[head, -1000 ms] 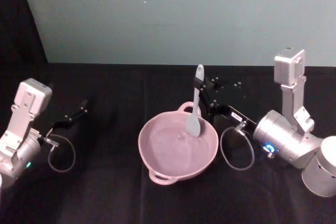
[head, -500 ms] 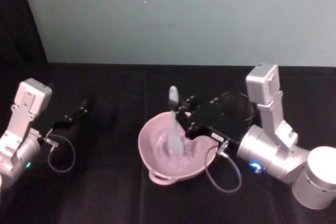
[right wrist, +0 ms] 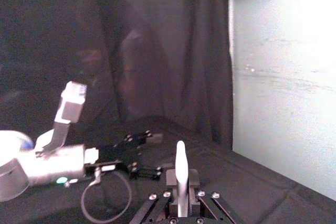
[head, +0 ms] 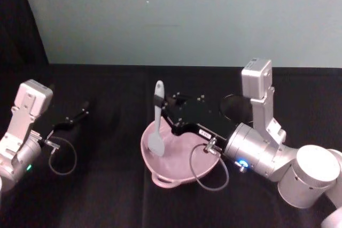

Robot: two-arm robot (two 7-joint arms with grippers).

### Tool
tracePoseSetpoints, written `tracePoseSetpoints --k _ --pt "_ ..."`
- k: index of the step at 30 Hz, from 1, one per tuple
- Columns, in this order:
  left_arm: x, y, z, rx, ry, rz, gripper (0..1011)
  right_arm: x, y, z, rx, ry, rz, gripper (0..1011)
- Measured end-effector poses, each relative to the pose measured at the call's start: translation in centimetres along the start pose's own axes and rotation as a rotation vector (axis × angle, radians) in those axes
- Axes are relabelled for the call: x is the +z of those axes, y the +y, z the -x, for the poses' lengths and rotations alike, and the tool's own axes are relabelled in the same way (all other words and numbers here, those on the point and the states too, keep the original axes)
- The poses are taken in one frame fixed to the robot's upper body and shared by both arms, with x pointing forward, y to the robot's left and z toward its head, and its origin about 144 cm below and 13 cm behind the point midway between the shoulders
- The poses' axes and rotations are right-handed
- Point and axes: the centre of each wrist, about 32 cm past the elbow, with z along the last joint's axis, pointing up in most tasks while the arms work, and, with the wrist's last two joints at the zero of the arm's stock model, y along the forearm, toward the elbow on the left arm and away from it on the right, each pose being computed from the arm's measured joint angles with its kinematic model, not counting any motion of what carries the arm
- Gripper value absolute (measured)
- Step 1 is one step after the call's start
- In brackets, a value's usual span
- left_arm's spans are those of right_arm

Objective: Use the one hand to pick up the spoon and stir the clear water in the bowl.

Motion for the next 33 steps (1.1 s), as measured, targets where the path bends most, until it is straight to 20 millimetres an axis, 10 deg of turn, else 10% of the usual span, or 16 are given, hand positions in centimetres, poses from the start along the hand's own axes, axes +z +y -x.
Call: tracePoseSetpoints --k 16,33 --pt "0.0 0.0 0.0 0.000 0.000 0.000 1005 -0.7 -1.8 -3.4 -0.164 0.023 0.010 122" --pt "0.0 0.0 0.0 0.000 0.000 0.000 1005 0.9 -3.5 -2.7 -0.163 -0.074 0.069 122"
